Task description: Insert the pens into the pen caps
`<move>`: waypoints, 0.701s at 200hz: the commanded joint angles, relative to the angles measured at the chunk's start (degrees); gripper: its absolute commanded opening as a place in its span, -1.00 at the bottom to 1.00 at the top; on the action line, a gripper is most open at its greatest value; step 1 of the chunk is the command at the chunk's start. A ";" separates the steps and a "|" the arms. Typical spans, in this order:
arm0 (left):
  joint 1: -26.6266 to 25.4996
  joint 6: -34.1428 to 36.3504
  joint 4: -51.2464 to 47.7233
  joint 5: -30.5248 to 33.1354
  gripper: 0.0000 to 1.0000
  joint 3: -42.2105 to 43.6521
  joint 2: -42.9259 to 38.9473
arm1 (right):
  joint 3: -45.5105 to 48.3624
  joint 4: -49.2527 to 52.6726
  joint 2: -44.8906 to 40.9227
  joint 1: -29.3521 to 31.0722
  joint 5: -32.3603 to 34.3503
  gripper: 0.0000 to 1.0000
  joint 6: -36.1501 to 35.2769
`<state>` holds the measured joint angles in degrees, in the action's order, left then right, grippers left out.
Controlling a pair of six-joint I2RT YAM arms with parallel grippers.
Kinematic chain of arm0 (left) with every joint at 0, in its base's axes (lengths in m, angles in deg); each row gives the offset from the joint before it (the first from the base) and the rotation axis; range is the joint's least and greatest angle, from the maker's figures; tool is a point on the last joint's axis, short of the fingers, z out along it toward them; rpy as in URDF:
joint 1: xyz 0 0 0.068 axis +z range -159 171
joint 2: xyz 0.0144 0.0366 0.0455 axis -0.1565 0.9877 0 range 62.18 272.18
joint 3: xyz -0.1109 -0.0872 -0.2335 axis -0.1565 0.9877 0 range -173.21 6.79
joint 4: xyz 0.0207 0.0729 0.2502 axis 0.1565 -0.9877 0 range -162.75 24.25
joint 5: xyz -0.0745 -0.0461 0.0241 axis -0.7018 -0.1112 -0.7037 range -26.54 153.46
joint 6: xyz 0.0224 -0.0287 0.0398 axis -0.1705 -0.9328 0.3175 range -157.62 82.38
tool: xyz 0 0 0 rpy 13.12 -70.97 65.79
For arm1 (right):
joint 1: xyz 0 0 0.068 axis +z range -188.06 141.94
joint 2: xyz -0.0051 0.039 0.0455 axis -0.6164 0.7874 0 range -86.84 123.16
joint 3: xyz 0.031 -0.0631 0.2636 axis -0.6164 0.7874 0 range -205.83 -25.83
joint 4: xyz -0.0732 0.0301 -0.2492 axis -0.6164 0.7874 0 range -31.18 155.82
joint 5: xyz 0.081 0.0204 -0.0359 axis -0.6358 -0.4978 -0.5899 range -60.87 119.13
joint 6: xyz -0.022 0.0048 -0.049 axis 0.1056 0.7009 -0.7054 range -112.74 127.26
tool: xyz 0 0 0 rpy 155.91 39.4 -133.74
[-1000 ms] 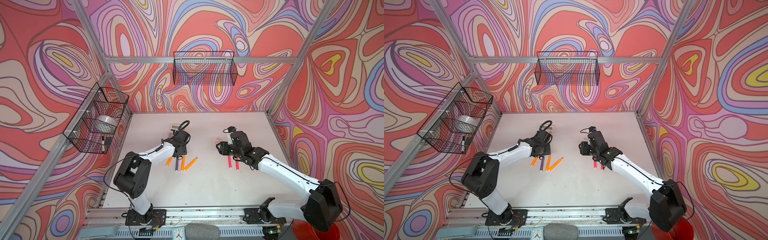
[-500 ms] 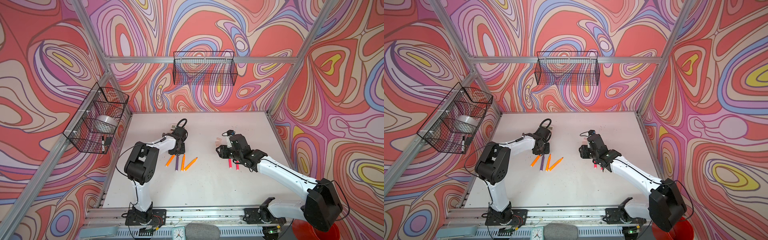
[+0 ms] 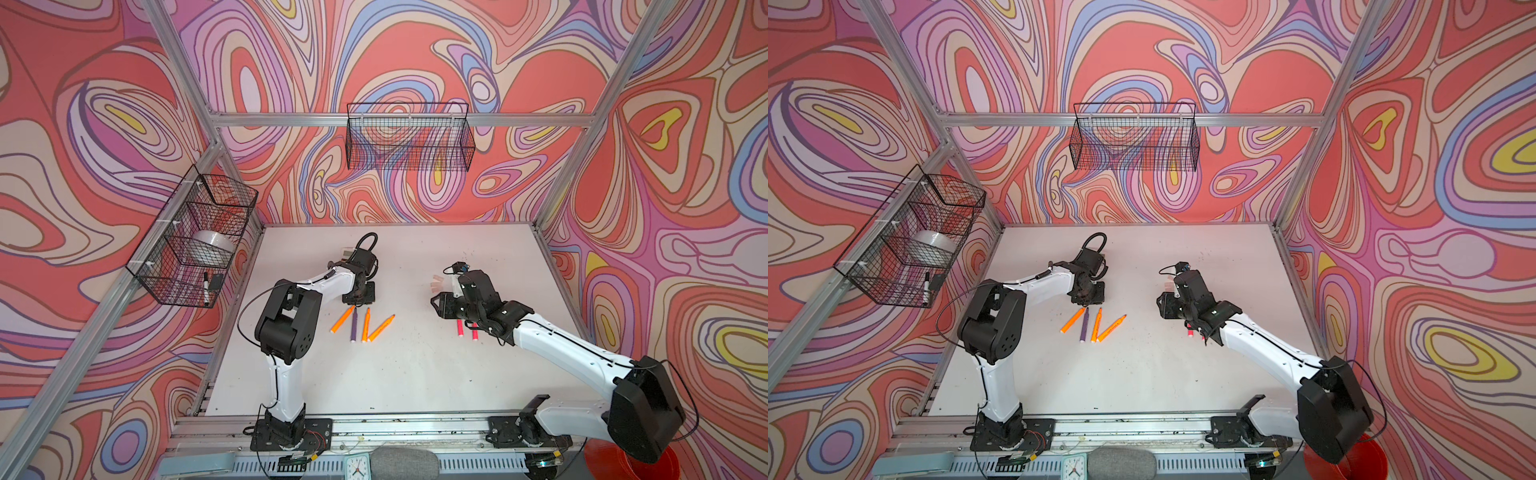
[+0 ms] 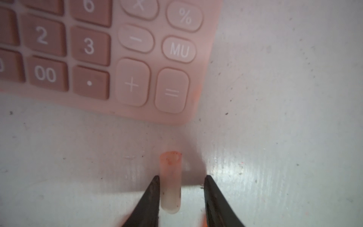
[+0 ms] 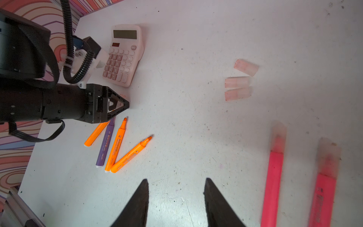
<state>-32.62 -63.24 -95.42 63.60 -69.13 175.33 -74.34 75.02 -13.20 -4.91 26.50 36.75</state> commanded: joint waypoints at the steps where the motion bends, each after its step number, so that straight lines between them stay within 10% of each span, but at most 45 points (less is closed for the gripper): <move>1: -0.06 0.27 -3.26 -3.61 -0.22 -0.19 2.13 | 0.72 -0.56 -0.39 0.28 -0.30 -0.07 -0.02; 140: -2.53 0.84 -3.09 -12.68 -0.18 1.30 0.48 | 0.98 0.14 -0.64 0.32 0.22 -0.05 -0.76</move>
<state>-34.44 -63.09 -95.61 53.61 -68.80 174.89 -74.16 75.09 -13.20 -4.91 26.52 36.49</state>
